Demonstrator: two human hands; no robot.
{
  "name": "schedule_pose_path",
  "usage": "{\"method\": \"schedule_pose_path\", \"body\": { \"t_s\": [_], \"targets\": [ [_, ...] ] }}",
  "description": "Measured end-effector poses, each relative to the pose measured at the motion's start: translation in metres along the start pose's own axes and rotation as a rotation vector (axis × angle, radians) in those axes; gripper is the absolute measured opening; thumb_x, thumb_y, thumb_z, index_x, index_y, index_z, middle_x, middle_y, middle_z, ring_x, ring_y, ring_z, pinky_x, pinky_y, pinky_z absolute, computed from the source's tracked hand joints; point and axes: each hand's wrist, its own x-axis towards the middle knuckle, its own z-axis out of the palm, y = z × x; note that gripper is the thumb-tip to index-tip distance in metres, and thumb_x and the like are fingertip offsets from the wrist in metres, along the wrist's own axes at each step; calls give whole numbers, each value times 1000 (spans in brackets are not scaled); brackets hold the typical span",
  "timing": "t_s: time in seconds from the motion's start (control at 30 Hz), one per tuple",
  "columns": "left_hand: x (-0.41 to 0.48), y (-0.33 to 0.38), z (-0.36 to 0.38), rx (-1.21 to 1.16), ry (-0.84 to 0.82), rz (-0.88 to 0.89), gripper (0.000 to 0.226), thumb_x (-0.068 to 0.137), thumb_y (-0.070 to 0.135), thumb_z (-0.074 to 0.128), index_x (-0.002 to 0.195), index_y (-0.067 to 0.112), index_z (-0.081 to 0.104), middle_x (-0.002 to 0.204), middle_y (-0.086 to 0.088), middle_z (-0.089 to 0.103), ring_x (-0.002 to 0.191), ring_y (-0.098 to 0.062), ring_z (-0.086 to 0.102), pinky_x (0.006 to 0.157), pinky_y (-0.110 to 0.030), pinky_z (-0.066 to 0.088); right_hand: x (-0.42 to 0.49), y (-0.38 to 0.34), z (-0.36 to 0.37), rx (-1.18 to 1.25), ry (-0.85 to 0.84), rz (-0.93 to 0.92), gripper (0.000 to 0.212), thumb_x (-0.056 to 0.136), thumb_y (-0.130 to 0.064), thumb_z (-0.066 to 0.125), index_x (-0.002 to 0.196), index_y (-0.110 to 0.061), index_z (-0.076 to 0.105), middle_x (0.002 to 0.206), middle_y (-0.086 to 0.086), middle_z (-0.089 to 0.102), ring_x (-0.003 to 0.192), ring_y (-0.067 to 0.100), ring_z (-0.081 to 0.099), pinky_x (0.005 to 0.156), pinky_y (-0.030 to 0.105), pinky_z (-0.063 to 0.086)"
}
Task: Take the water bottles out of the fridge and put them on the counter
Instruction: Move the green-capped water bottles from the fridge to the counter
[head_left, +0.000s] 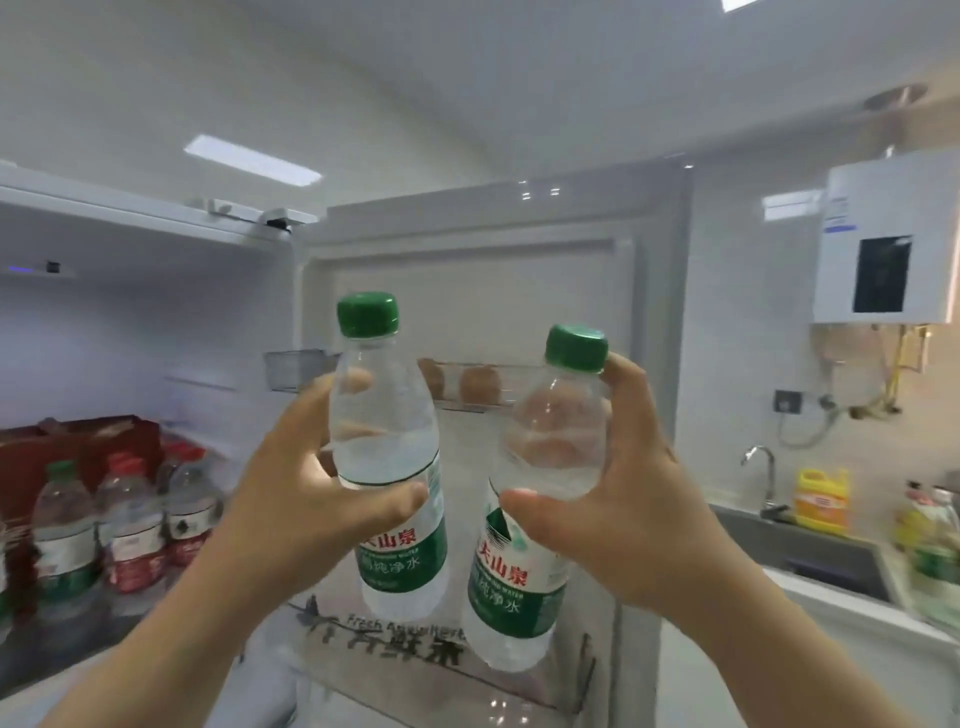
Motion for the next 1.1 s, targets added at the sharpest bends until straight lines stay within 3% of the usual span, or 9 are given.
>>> {"method": "schedule_pose_path", "body": {
  "t_s": [0.17, 0.33, 0.4, 0.47, 0.57, 0.67, 0.87, 1.0, 1.1],
  "targets": [
    [-13, 63, 95, -89, -186, 157, 69, 51, 38, 80, 112, 52, 51, 98, 20, 71, 87, 0, 70, 68, -23, 55, -54, 2, -101, -178, 137, 35, 94, 62, -26, 85, 107, -74, 17, 103, -44, 53, 87, -20, 58, 60, 6, 45],
    [-24, 123, 212, -225, -287, 240, 73, 54, 41, 83, 109, 64, 40, 97, 32, 66, 84, 8, 68, 68, -21, 51, -99, 22, -216, -328, 301, 106, 94, 61, -24, 86, 113, -68, 22, 101, -34, 63, 89, -9, 65, 71, 20, 51],
    [-30, 149, 268, -274, -317, 252, 73, 53, 45, 82, 106, 67, 37, 95, 34, 65, 83, 13, 65, 67, -18, 49, -121, 32, -267, -394, 345, 126, 94, 63, -19, 87, 111, -67, 22, 101, -40, 60, 88, -12, 63, 68, 11, 46],
    [-36, 169, 317, -342, -364, 240, 71, 58, 35, 84, 105, 63, 38, 92, 26, 66, 83, 12, 64, 64, -13, 45, -140, 44, -313, -436, 379, 155, 94, 65, -13, 87, 113, -63, 24, 98, -38, 62, 88, -14, 62, 63, 8, 47],
    [-47, 194, 388, -429, -438, 225, 71, 56, 34, 84, 106, 60, 40, 101, 18, 64, 90, 0, 65, 70, -22, 50, -171, 63, -375, -496, 441, 214, 91, 66, -12, 86, 121, -54, 27, 101, -20, 65, 88, -9, 64, 68, 12, 47],
    [-57, 212, 452, -493, -530, 205, 72, 48, 38, 79, 109, 56, 43, 105, 12, 65, 93, -11, 68, 77, -34, 56, -196, 82, -425, -531, 482, 285, 89, 67, -14, 85, 123, -52, 27, 104, -15, 62, 87, 3, 67, 66, 13, 47],
    [-68, 230, 575, -578, -673, 185, 73, 66, 7, 84, 112, 50, 47, 103, 11, 66, 85, -3, 69, 73, -24, 56, -231, 136, -502, -560, 584, 432, 85, 67, -23, 84, 122, -56, 29, 113, -7, 62, 95, 15, 66, 76, 32, 56],
    [-63, 228, 657, -611, -743, 153, 78, 62, 13, 84, 125, 40, 46, 115, 4, 63, 102, -16, 65, 87, -40, 56, -236, 187, -539, -579, 646, 530, 84, 62, -33, 83, 122, -56, 28, 115, -6, 62, 97, 18, 65, 82, 42, 58],
    [-55, 220, 713, -633, -779, 155, 79, 58, 22, 83, 125, 41, 45, 112, 10, 64, 102, -14, 65, 89, -44, 56, -232, 228, -564, -606, 671, 581, 90, 58, -36, 82, 127, -53, 27, 115, -7, 61, 98, 18, 65, 83, 44, 58]
  ]
}}
